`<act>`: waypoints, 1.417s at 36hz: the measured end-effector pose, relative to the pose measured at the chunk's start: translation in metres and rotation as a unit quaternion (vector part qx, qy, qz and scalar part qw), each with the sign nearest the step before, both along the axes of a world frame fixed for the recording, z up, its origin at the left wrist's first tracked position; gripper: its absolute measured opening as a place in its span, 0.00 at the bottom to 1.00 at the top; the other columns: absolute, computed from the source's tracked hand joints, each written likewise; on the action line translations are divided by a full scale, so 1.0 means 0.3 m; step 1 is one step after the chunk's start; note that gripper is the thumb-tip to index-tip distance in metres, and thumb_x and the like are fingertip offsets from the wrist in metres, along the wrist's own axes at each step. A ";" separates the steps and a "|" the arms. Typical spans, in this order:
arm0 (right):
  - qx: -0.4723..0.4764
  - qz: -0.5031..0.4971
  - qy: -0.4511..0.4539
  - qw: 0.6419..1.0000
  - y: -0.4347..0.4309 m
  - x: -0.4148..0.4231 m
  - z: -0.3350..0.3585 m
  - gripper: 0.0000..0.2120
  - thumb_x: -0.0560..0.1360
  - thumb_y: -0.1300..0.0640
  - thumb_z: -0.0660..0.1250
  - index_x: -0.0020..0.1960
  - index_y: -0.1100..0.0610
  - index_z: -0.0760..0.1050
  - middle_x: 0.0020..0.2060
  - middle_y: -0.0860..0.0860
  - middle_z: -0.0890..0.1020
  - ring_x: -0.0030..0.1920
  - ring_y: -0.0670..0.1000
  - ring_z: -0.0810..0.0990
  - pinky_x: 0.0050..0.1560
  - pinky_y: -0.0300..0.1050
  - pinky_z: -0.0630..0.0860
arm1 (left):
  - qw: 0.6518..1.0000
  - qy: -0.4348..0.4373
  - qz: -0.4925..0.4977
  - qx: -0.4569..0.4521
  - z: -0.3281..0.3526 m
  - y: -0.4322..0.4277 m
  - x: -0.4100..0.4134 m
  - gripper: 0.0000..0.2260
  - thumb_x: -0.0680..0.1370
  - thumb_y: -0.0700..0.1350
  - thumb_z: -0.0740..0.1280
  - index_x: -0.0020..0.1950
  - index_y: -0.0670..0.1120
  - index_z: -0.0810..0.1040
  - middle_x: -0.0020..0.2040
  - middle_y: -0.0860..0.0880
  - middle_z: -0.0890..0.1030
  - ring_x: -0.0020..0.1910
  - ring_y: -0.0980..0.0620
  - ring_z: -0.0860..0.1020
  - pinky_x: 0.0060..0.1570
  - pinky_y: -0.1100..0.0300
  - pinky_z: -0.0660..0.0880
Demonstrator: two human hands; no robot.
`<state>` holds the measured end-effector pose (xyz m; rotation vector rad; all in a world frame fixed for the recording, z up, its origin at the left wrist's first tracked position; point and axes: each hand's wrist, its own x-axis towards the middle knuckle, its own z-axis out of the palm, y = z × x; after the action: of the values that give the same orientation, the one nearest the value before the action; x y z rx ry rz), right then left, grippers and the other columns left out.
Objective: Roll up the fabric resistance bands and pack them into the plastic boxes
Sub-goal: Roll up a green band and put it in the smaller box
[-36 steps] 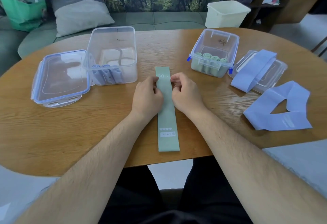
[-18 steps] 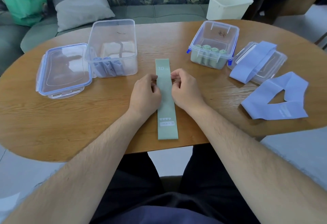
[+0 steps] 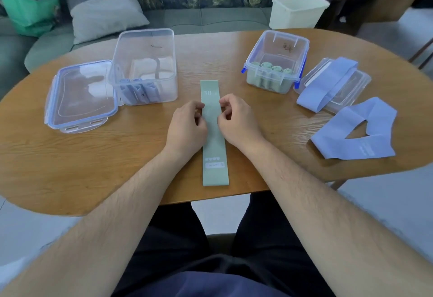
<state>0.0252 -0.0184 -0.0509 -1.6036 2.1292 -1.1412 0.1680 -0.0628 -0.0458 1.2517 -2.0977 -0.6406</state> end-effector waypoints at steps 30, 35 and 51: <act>-0.009 -0.019 -0.064 0.998 0.015 -0.001 0.009 0.13 0.76 0.62 0.62 0.59 0.54 0.76 0.54 0.47 0.82 0.53 0.44 0.80 0.54 0.44 0.79 | 0.999 0.015 0.026 0.013 0.001 0.003 -0.002 0.12 0.79 0.39 0.63 0.62 0.45 0.78 0.54 0.52 0.80 0.50 0.57 0.76 0.48 0.67 0.71; -0.003 -0.018 -0.061 0.998 0.012 0.003 0.011 0.13 0.76 0.62 0.61 0.59 0.54 0.76 0.54 0.47 0.82 0.54 0.45 0.80 0.56 0.44 0.79 | 1.000 0.013 0.024 0.012 -0.001 0.000 -0.002 0.11 0.78 0.39 0.63 0.60 0.45 0.79 0.51 0.53 0.80 0.47 0.58 0.76 0.45 0.69 0.69; 0.004 -0.033 -0.080 0.996 0.046 0.023 0.041 0.13 0.77 0.63 0.61 0.58 0.54 0.76 0.53 0.47 0.82 0.53 0.44 0.80 0.53 0.39 0.78 | 0.998 0.025 0.033 0.047 0.025 0.035 0.004 0.12 0.78 0.39 0.64 0.61 0.45 0.78 0.51 0.52 0.79 0.45 0.59 0.76 0.45 0.72 0.71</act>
<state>0.0320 -0.0046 -0.0385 -1.3965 2.0941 -1.2353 0.1691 -0.0522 -0.0385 1.3379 -1.9968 -0.7397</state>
